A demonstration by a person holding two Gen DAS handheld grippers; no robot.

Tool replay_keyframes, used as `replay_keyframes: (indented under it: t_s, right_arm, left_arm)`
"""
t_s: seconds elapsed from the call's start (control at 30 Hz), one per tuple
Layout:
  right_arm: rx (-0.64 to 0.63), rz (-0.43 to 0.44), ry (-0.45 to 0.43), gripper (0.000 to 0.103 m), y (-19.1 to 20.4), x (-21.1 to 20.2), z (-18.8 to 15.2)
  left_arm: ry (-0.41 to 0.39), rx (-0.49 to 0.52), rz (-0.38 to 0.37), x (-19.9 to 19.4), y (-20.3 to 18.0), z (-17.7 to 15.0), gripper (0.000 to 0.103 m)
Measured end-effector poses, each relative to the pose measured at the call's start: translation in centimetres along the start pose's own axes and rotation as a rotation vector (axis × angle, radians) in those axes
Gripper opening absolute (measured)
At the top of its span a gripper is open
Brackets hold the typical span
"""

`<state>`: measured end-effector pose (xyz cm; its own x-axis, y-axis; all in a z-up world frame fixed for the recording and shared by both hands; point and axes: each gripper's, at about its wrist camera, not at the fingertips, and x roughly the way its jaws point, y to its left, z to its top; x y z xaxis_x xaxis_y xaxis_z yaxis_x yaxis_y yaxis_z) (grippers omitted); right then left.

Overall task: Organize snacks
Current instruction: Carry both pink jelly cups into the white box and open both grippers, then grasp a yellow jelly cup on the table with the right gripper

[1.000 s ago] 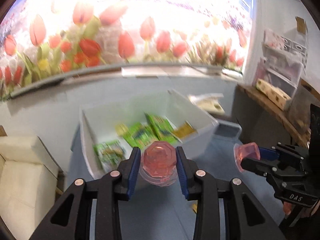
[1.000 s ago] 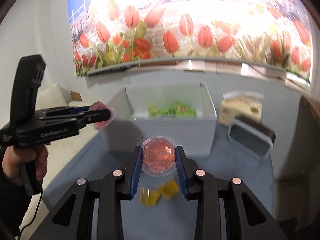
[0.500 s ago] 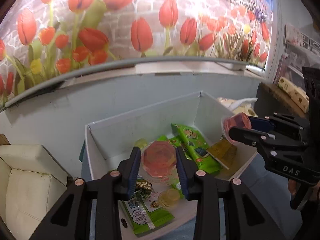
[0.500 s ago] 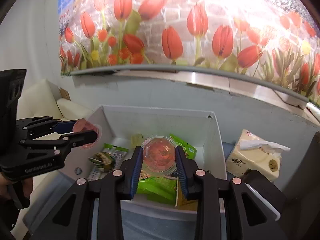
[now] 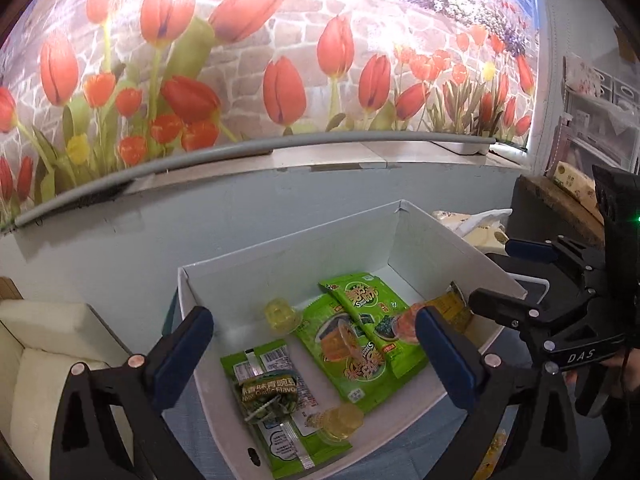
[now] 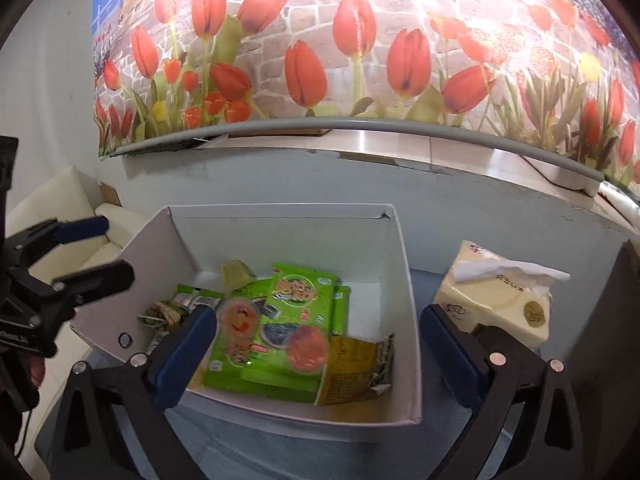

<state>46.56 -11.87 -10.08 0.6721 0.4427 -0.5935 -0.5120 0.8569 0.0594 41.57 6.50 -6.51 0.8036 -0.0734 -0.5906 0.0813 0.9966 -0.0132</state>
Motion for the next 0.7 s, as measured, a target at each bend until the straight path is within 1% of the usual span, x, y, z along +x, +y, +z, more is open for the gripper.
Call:
replay_keyframes:
  t_s: [0.23,0.33,0.43,0.5,0.53,0.63,0.7]
  right_arm:
    - [0.016,0.024,-0.035,0.103,0.1,-1.9,-0.6]
    - [0.025,0.057,-0.072,0.103,0.7,-3.9,-1.7]
    - [0.009,0.097,-0.09,0.103,1.9,-6.4,-4.7]
    - [-0.01,0.101,-0.084,0.103,2.4,-7.4,-6.9]
    - [-0.017,0.105,-0.07,0.103,2.8,-7.9,-8.6]
    - [-0.027,0.103,-0.013,0.103,3.2,-8.4,-12.0]
    - [-0.028,0.096,0.012,0.103,3.4,-8.6,-13.4]
  left_arm:
    - [-0.013,0.009,0.017,-1.7,-0.4,-0.2,0.103]
    - [-0.051,0.013,0.023,-3.9,-0.7,-0.9,0.103]
    - [-0.071,0.018,0.016,-6.3,-1.3,-2.2,0.103]
    - [-0.074,0.025,0.011,-7.7,-2.0,-3.4,0.103]
    - [-0.079,0.027,0.0,-8.4,-2.3,-4.1,0.103]
    - [-0.069,0.022,-0.035,-10.2,-3.6,-7.1,0.103]
    - [-0.06,0.019,-0.038,-11.0,-4.4,-8.8,0.103]
